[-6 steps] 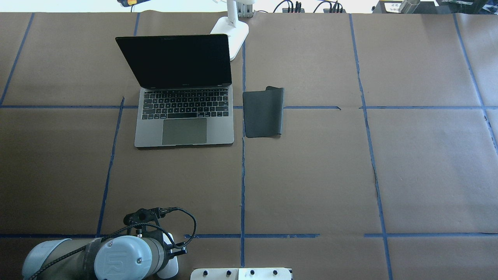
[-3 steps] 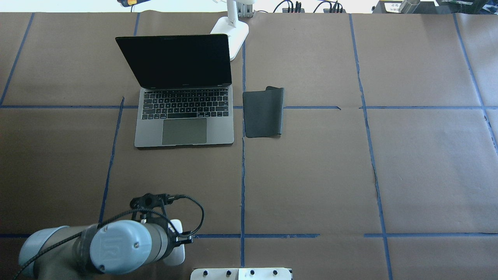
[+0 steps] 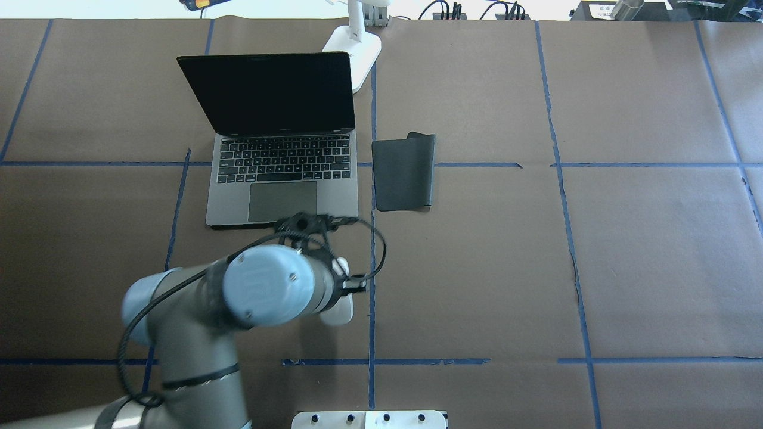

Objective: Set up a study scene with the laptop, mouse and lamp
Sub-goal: 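Carry the white mouse with the left gripper onto the mouse pad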

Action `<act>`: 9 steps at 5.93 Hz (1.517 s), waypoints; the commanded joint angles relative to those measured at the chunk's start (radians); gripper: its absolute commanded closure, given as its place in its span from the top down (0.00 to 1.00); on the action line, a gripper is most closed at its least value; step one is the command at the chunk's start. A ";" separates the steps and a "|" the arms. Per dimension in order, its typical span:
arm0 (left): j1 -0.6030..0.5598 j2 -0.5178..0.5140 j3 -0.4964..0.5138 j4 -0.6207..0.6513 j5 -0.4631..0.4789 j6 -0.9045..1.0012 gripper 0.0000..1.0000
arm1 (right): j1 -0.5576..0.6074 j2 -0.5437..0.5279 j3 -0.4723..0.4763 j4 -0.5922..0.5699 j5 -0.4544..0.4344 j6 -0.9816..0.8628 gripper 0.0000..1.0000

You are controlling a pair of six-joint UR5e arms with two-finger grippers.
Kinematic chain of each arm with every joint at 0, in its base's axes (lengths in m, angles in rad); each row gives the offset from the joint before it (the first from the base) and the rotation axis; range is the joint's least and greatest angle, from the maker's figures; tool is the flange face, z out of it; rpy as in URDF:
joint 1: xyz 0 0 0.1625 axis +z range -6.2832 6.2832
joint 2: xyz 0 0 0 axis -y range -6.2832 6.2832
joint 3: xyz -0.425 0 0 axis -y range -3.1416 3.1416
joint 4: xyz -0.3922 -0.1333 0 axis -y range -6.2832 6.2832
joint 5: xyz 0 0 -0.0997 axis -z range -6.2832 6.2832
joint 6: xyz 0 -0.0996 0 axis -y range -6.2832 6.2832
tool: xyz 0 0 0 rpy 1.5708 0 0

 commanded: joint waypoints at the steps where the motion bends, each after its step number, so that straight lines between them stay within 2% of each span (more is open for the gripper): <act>1: -0.123 -0.190 0.196 -0.009 -0.089 0.093 0.03 | 0.000 0.009 -0.015 0.008 -0.002 0.132 1.00; 3: -0.170 -0.359 0.414 -0.040 -0.093 0.126 0.03 | 0.000 0.011 -0.013 0.013 -0.005 0.187 1.00; 5: -0.182 -0.435 0.644 -0.154 -0.093 0.193 0.03 | 0.000 0.000 -0.015 0.026 -0.007 0.173 1.00; 7: -0.196 -0.438 0.735 -0.254 -0.098 0.253 0.06 | 0.001 -0.038 -0.009 0.042 -0.008 0.159 1.00; 8: -0.204 -0.440 0.764 -0.273 -0.114 0.252 0.18 | 0.015 -0.061 0.005 0.042 -0.010 0.086 1.00; 9: -0.205 -0.440 0.804 -0.331 -0.113 0.242 0.91 | 0.027 -0.069 0.005 0.043 -0.014 0.016 1.00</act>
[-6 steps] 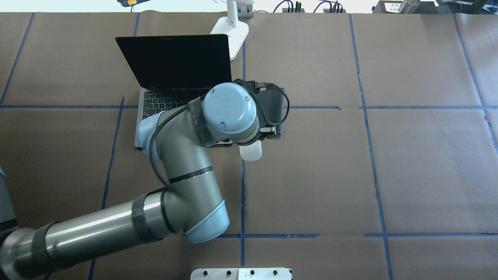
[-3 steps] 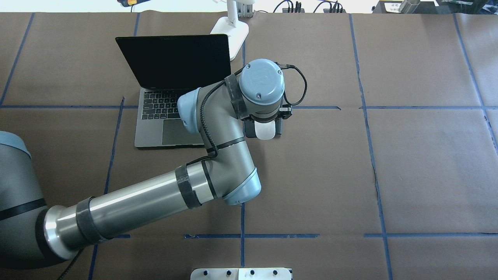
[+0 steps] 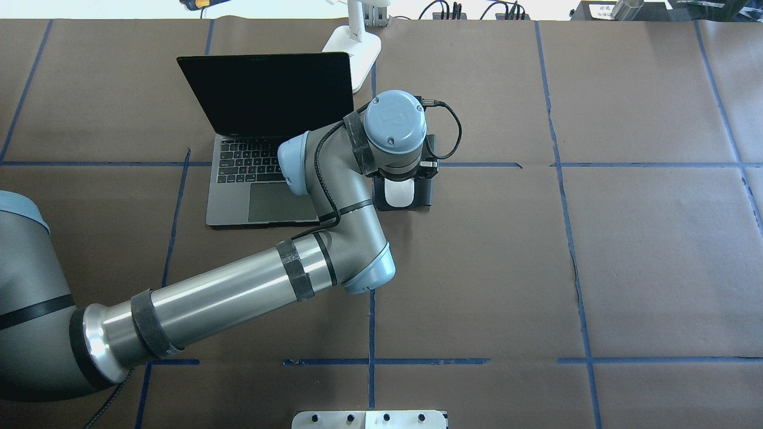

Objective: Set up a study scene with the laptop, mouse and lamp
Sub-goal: 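Carry the white mouse with the left gripper onto the mouse pad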

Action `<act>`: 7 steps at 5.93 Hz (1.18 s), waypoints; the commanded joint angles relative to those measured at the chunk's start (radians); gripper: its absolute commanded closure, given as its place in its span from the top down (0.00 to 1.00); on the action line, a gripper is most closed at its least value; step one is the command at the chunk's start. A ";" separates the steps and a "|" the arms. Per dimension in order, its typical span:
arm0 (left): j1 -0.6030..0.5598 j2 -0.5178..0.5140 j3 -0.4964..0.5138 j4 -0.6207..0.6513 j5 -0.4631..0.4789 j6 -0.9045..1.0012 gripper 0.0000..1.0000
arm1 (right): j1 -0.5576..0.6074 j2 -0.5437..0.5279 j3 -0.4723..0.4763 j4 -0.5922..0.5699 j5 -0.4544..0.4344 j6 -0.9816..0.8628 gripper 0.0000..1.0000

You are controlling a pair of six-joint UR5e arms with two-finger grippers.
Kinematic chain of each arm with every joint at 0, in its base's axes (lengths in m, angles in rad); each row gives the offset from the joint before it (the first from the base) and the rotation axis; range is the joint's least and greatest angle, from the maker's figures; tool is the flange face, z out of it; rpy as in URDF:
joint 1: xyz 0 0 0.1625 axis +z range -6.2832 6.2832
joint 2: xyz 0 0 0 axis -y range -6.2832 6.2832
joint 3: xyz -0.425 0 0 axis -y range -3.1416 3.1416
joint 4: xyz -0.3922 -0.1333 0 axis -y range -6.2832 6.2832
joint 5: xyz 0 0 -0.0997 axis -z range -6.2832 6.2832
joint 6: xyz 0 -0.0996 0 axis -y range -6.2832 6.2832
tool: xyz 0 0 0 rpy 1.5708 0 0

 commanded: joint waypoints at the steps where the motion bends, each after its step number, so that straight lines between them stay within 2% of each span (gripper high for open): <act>1: -0.006 0.001 0.040 -0.056 -0.003 -0.063 1.00 | 0.011 -0.009 0.010 0.000 -0.079 -0.073 1.00; 3: -0.035 0.001 0.014 -0.050 -0.021 -0.074 1.00 | 0.011 -0.018 0.018 -0.002 -0.068 -0.057 1.00; 4: -0.064 0.034 -0.051 -0.016 -0.155 -0.071 1.00 | 0.010 -0.015 0.016 -0.002 -0.068 -0.055 1.00; 5: -0.064 0.141 -0.183 -0.002 -0.188 -0.065 1.00 | 0.010 -0.017 0.013 -0.003 -0.068 -0.055 1.00; 6: -0.063 0.207 -0.324 0.104 -0.199 -0.063 1.00 | 0.010 -0.023 0.015 -0.003 -0.066 -0.054 1.00; 7: -0.063 0.250 -0.491 0.282 -0.207 -0.038 1.00 | 0.010 -0.023 0.011 -0.003 -0.068 -0.052 1.00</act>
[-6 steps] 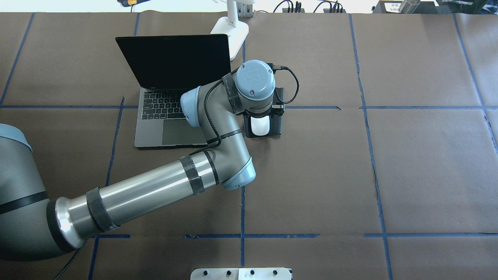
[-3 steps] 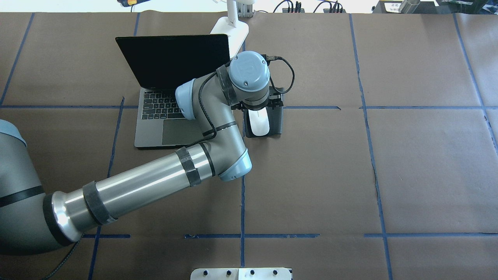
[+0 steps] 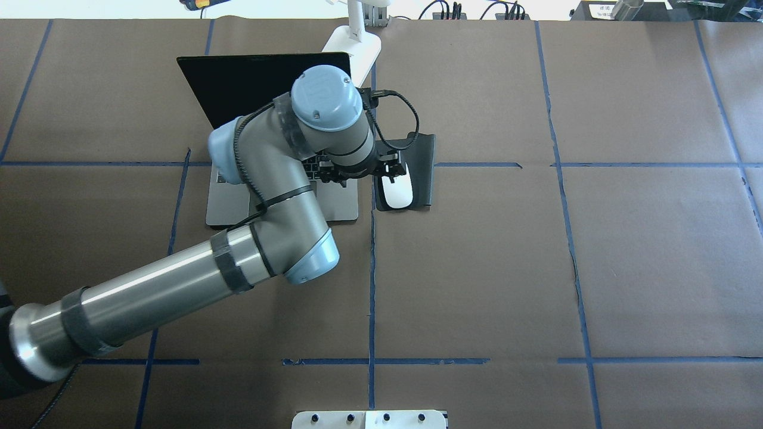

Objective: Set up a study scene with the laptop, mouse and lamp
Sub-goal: 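Carry the white mouse with the left gripper onto the mouse pad, then release the mouse and withdraw the left arm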

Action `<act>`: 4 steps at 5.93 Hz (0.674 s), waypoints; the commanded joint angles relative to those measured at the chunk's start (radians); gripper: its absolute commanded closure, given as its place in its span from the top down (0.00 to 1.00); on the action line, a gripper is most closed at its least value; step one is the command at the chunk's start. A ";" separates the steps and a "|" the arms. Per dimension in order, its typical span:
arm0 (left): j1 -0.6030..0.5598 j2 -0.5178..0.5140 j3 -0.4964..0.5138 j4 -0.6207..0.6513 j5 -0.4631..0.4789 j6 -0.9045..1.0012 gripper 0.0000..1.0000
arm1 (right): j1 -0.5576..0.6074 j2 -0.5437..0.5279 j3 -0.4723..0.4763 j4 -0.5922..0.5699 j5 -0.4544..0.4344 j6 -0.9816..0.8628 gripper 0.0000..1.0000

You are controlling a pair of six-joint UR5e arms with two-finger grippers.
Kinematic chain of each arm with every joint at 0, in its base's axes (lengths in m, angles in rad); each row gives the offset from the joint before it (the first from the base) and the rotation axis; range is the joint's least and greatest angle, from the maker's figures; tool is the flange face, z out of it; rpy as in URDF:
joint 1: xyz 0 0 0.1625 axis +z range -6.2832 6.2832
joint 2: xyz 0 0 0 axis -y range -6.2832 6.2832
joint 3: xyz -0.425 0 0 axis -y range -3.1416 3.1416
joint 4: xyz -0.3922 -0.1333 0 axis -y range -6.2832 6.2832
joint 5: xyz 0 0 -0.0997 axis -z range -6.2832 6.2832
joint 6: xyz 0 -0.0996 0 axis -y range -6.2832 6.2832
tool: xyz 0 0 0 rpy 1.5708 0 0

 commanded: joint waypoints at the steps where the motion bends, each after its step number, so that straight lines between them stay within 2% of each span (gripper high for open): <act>1: -0.005 0.182 -0.333 0.193 -0.008 0.105 1.00 | 0.000 -0.002 -0.006 0.000 0.011 0.000 1.00; 2: -0.022 0.341 -0.500 0.200 -0.008 0.247 1.00 | 0.001 -0.011 -0.005 0.000 0.048 -0.002 1.00; 4: -0.133 0.637 -0.684 0.200 -0.020 0.549 1.00 | 0.000 -0.021 -0.006 -0.002 0.054 0.000 1.00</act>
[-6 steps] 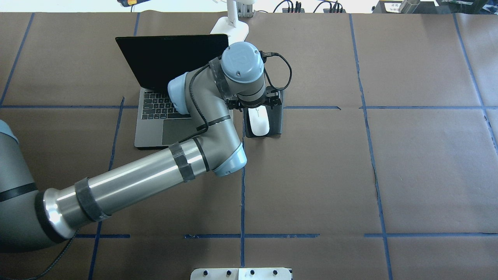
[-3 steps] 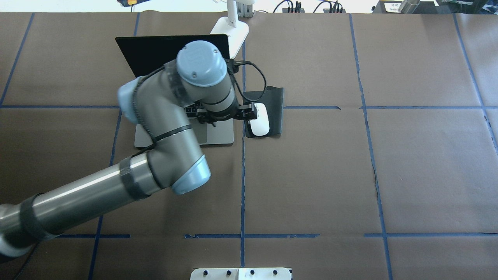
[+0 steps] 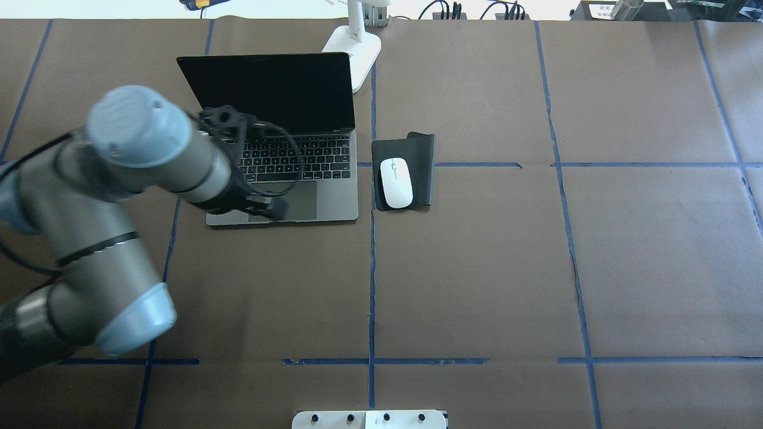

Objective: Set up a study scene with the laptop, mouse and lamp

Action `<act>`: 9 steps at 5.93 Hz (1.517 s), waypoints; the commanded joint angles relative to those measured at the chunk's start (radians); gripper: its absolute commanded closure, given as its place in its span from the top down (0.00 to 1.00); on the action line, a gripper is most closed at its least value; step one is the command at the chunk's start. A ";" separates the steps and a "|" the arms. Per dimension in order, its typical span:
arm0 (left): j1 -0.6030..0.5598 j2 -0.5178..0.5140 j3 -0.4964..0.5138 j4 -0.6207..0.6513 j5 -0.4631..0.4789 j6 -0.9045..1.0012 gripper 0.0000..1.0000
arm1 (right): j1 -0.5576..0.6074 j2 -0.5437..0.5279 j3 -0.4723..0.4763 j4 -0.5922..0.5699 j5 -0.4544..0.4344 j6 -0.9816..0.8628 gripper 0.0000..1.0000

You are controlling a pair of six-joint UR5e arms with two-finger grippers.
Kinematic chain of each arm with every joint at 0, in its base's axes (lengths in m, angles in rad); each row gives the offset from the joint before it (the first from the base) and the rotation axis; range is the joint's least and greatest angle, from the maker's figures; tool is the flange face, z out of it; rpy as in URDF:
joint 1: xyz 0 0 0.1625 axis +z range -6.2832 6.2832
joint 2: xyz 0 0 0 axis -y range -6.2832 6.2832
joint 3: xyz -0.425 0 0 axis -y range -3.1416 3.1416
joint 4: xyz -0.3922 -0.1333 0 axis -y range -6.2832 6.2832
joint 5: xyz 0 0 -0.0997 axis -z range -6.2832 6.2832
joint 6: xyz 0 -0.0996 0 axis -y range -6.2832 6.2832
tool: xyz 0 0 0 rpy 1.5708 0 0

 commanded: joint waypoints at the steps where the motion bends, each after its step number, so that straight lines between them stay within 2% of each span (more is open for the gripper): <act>1: -0.215 0.246 -0.096 0.031 -0.139 0.345 1.00 | -0.001 -0.002 -0.005 -0.001 0.003 0.001 1.00; 2: -0.351 0.310 -0.082 0.114 -0.226 0.543 1.00 | -0.001 -0.002 -0.019 -0.001 0.011 0.001 1.00; 4: -0.636 0.438 -0.005 0.157 -0.239 0.914 1.00 | -0.001 0.005 -0.018 0.000 0.023 0.089 1.00; 6: -0.879 0.516 0.147 0.139 -0.338 1.044 1.00 | -0.006 0.004 -0.022 0.000 0.023 0.104 1.00; 7: -0.948 0.591 0.131 0.139 -0.335 1.072 1.00 | -0.009 0.005 -0.021 0.000 0.026 0.104 1.00; 9: -0.982 0.619 0.142 0.130 -0.335 1.067 1.00 | -0.039 0.007 -0.022 0.002 0.026 0.104 1.00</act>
